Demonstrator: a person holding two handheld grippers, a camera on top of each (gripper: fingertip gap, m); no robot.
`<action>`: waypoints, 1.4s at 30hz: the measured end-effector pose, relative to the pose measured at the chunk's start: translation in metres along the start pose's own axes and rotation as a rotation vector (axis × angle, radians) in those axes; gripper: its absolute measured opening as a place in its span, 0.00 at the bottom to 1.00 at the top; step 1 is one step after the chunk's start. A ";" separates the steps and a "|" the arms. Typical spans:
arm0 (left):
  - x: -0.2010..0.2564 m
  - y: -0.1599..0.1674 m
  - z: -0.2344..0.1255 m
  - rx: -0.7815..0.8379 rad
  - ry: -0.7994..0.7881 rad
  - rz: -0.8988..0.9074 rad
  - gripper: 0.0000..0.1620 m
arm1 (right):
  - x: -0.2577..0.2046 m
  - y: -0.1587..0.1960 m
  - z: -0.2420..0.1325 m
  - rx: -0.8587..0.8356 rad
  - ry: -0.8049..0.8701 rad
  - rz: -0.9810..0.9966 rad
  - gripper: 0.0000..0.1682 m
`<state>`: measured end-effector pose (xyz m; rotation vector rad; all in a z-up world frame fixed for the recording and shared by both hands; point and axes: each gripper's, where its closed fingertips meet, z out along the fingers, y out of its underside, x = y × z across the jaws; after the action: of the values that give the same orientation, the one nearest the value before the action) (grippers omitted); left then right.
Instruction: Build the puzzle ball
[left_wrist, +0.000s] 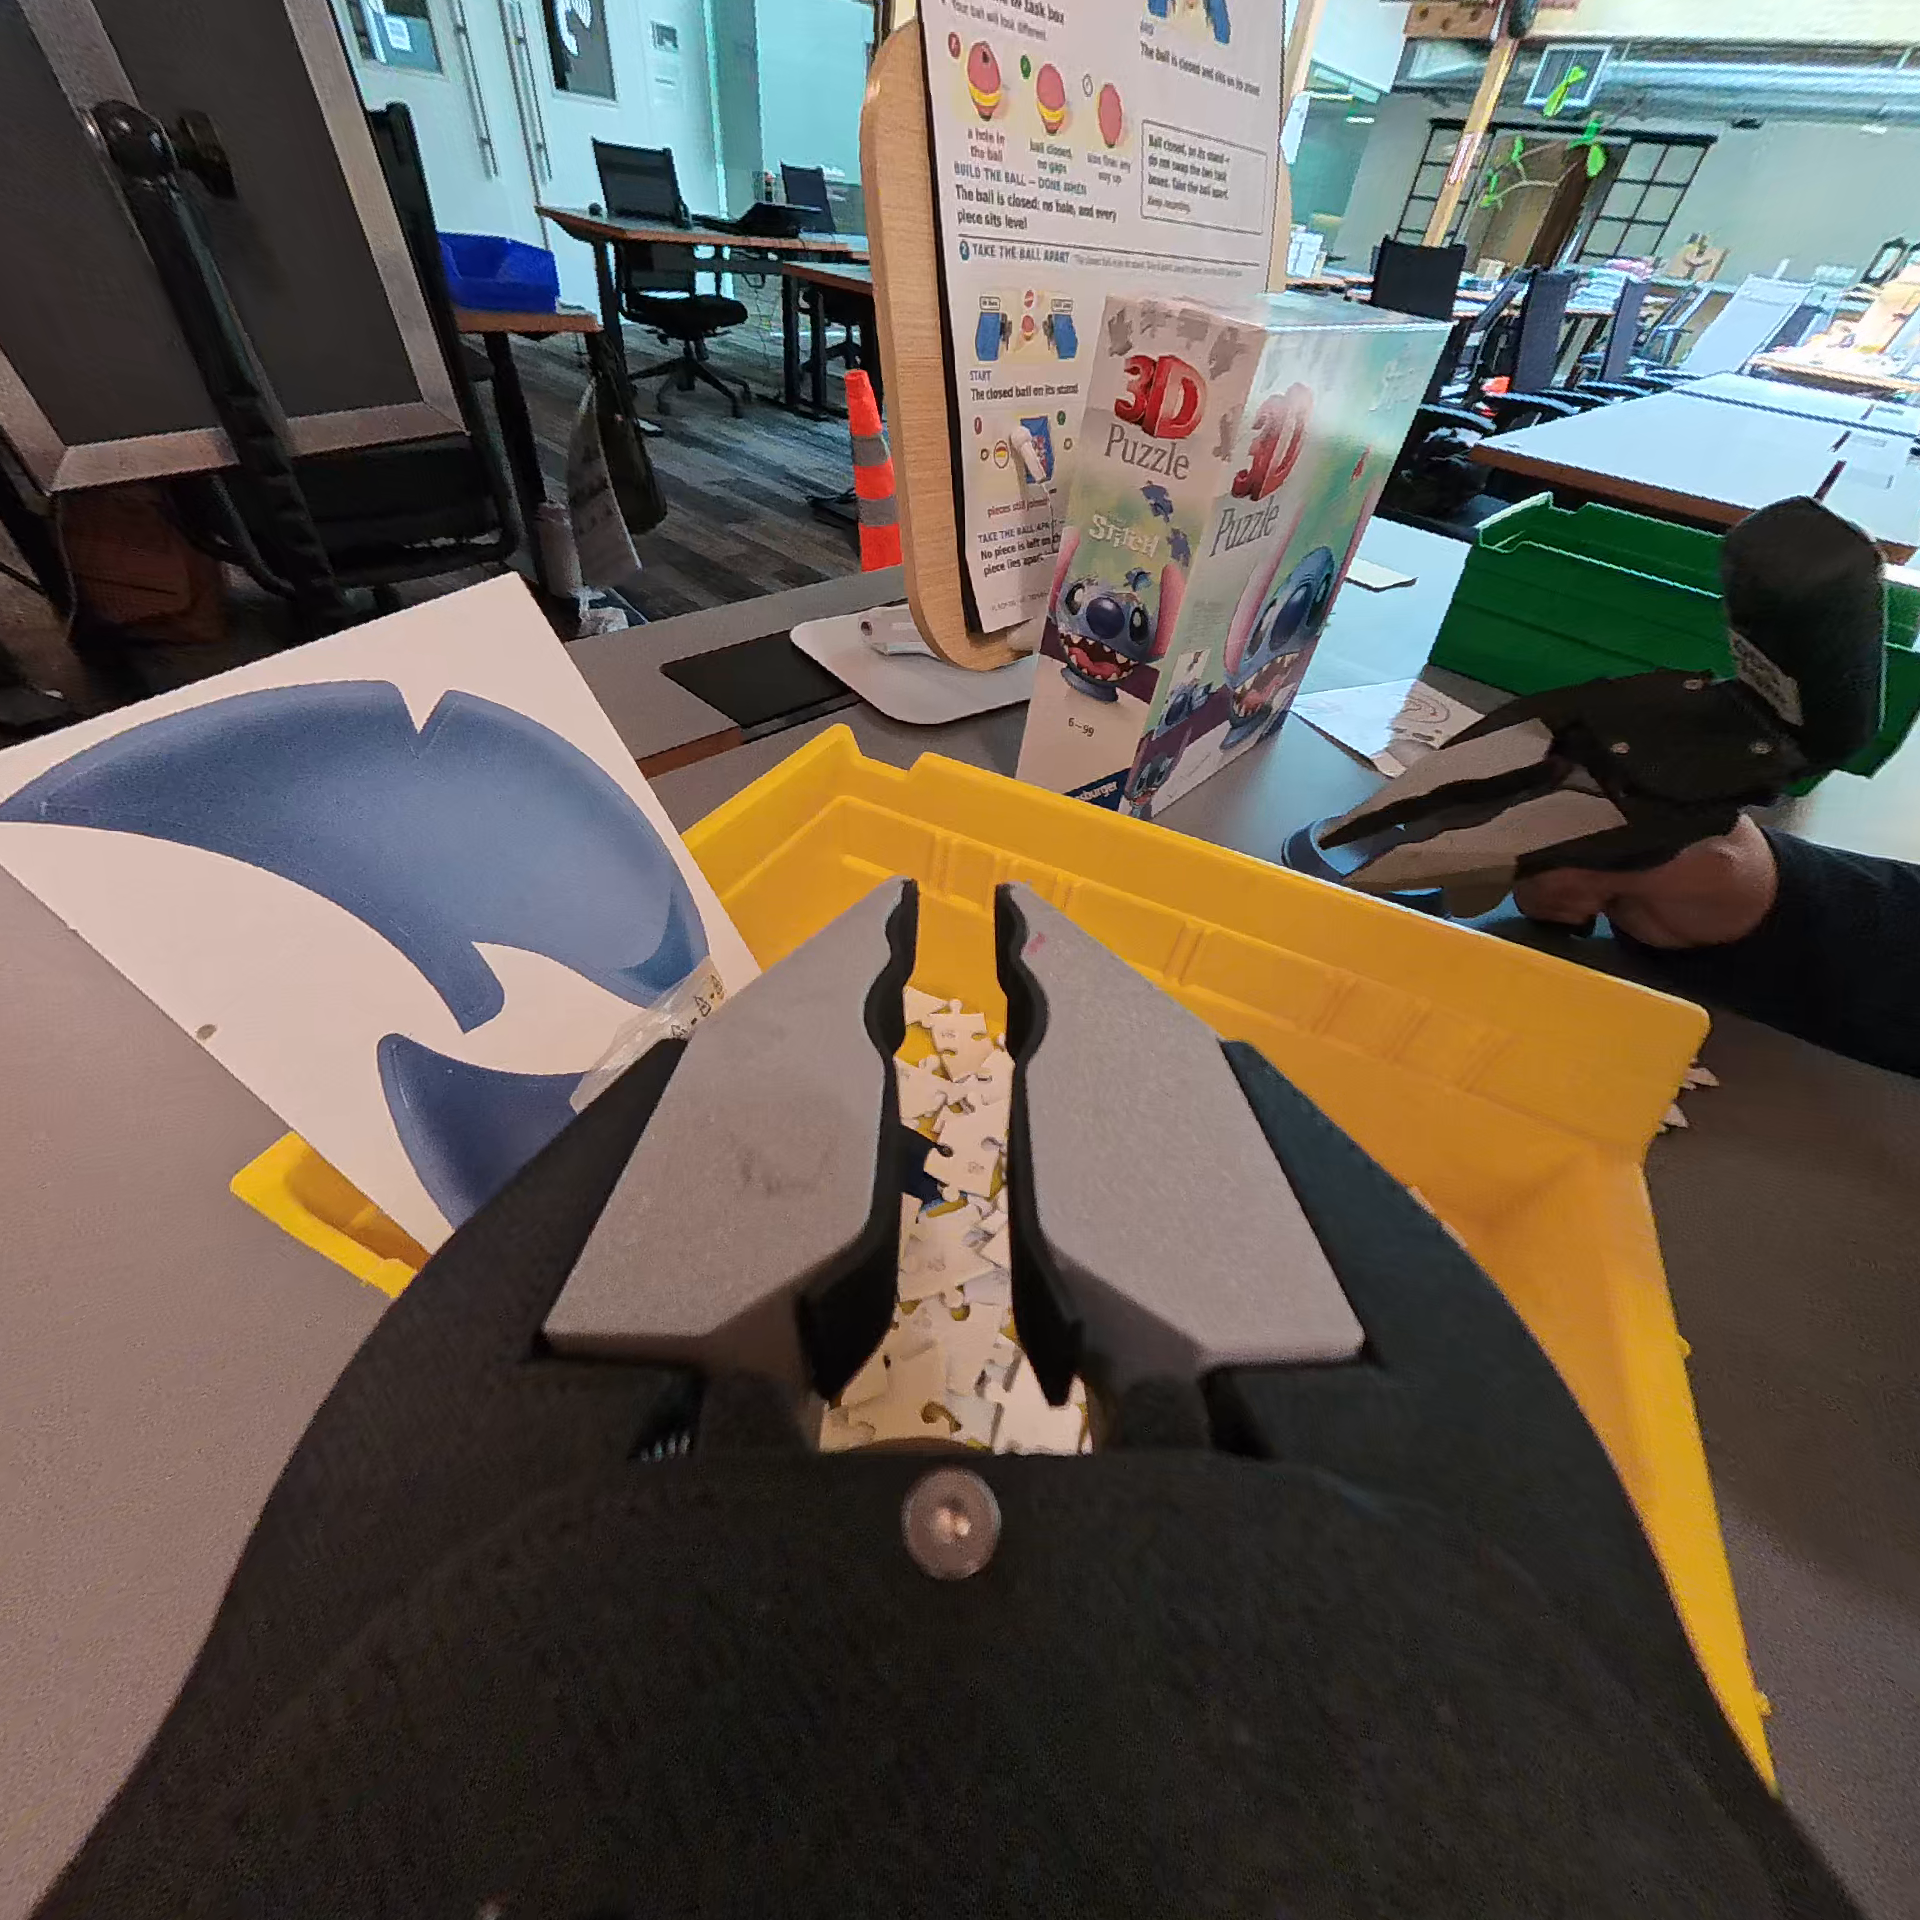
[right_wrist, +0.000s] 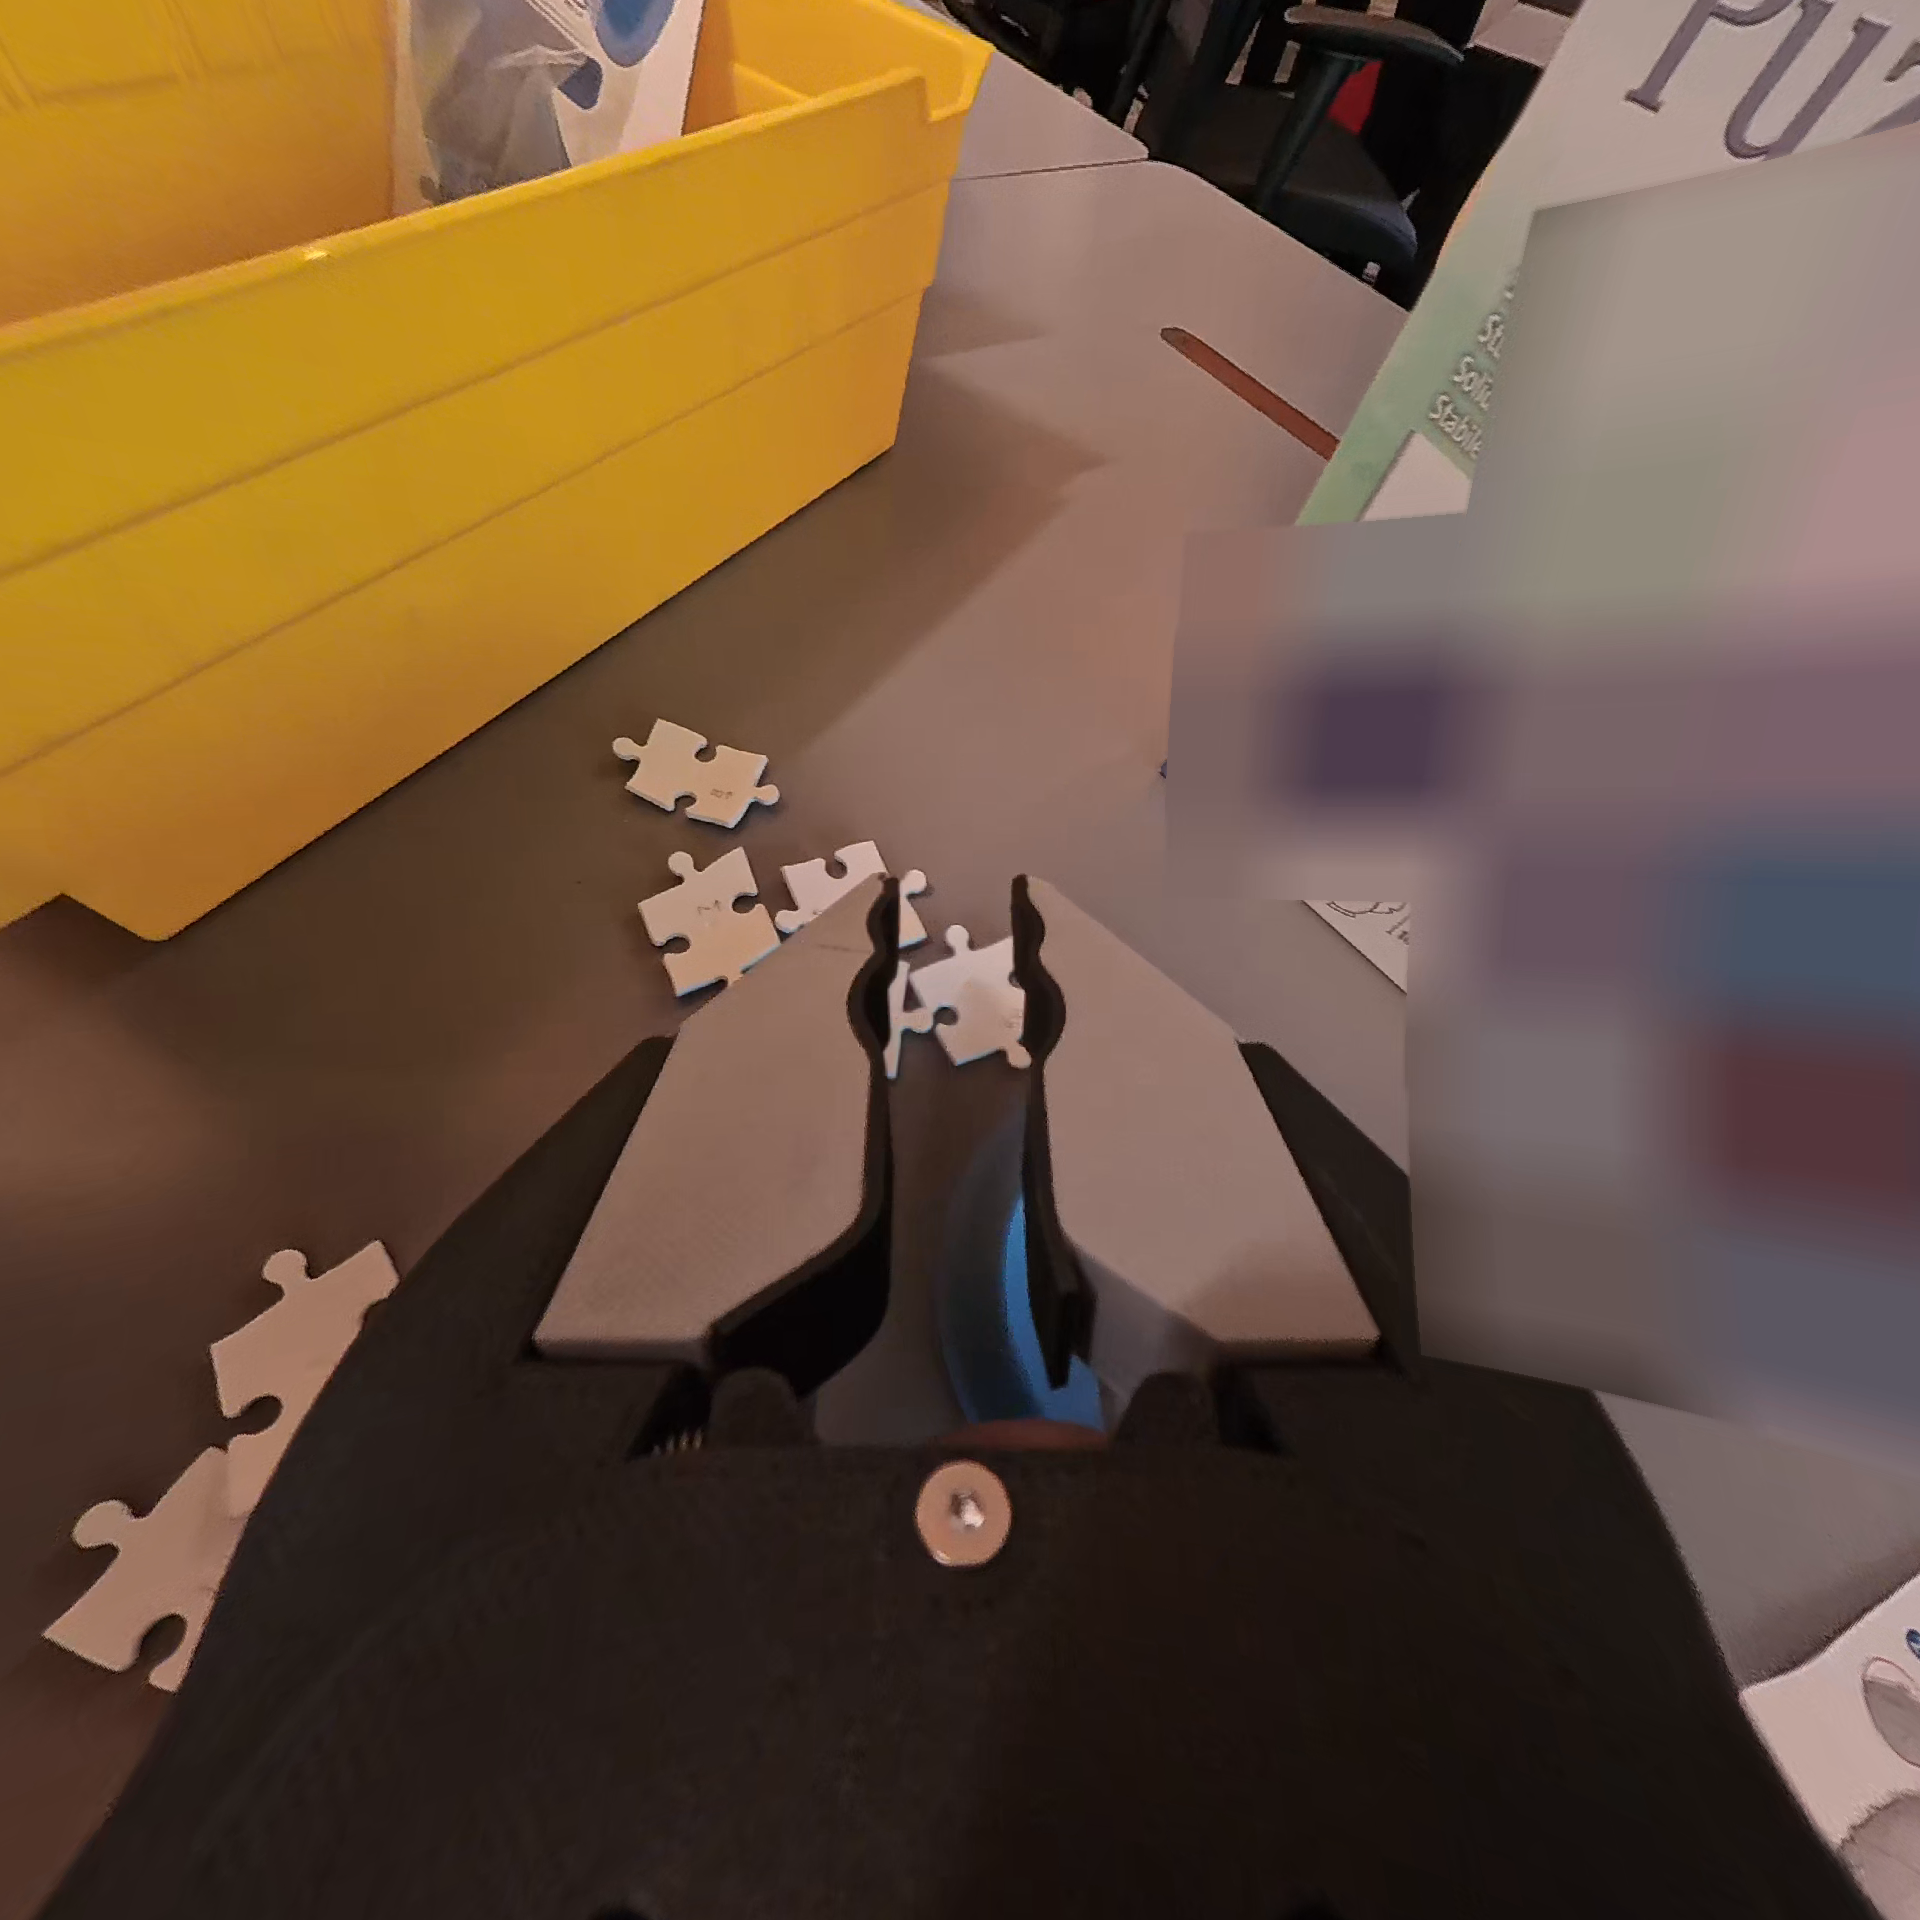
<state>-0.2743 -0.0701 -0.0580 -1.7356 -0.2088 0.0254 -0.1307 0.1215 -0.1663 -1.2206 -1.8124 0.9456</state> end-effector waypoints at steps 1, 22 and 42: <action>0.000 0.000 0.000 0.000 0.000 0.001 0.07 | -0.001 0.000 0.000 0.000 -0.004 -0.003 0.11; 0.004 -0.004 -0.001 0.040 0.040 -0.038 0.07 | -0.008 -0.002 0.000 0.007 -0.024 -0.006 0.11; 0.008 -0.005 -0.002 0.052 0.047 -0.025 0.07 | 0.005 -0.008 -0.007 0.025 0.023 -0.010 0.11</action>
<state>-0.2669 -0.0705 -0.0523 -1.6796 -0.1938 -0.0279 -0.1286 0.1250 -0.1555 -1.2012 -1.7815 0.9425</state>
